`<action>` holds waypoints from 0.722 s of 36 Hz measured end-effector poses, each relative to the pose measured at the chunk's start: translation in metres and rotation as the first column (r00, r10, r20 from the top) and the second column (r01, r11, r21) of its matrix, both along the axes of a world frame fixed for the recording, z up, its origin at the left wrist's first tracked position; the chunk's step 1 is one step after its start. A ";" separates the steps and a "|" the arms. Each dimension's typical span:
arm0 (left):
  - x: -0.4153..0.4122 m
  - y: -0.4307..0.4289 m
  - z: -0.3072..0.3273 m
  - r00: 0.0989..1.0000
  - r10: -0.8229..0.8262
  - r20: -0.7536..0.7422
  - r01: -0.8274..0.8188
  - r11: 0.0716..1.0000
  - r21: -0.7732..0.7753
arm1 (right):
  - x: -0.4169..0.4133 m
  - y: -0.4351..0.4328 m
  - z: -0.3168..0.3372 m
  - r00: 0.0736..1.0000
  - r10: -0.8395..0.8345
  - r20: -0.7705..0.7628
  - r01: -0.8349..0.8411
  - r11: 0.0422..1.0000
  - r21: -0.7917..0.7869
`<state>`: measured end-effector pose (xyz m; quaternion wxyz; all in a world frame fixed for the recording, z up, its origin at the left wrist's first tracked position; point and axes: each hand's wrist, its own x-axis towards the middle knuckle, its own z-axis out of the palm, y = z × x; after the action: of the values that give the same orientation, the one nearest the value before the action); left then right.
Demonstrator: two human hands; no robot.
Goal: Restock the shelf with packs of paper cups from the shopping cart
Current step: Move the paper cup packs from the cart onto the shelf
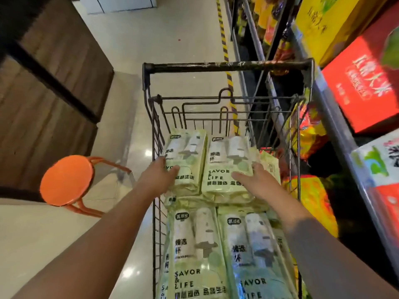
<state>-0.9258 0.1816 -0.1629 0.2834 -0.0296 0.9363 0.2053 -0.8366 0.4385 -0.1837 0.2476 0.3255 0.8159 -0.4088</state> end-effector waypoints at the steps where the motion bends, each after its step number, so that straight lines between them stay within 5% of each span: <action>1: -0.001 0.004 -0.002 0.999 0.040 0.025 -0.041 0.999 0.034 | -0.002 -0.002 -0.003 1.000 -0.010 0.012 0.010 1.000 -0.021; 5: -0.009 0.012 -0.008 0.981 0.150 0.126 -0.161 0.983 0.084 | -0.003 -0.008 -0.006 0.998 -0.063 0.014 0.064 0.995 -0.078; 9: -0.014 0.012 -0.010 0.950 0.241 0.200 -0.240 0.970 -0.031 | 0.000 -0.008 -0.004 0.993 -0.117 0.008 0.117 0.982 -0.146; 14: 0.007 0.020 -0.005 0.962 0.256 0.098 -0.248 0.965 -0.085 | 0.019 -0.004 0.006 0.977 -0.215 -0.005 0.210 0.957 -0.201; 19: 0.034 0.010 -0.015 0.870 0.444 0.216 -0.489 0.834 0.254 | 0.054 0.000 0.005 0.950 -0.303 -0.070 0.275 0.924 -0.267; 23: 0.048 0.003 -0.015 0.816 0.435 0.382 -0.569 0.723 0.391 | 0.073 -0.004 0.000 0.927 -0.371 -0.062 0.330 0.881 -0.341; 26: 0.054 0.001 -0.011 0.839 0.397 0.371 -0.532 0.738 0.414 | 0.082 -0.007 0.002 0.911 -0.397 -0.110 0.336 0.870 -0.361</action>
<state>-0.8720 0.1822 -0.1738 0.3393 -0.2161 0.7667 0.5003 -0.7543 0.4316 -0.1813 0.1420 0.3896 0.6768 -0.6083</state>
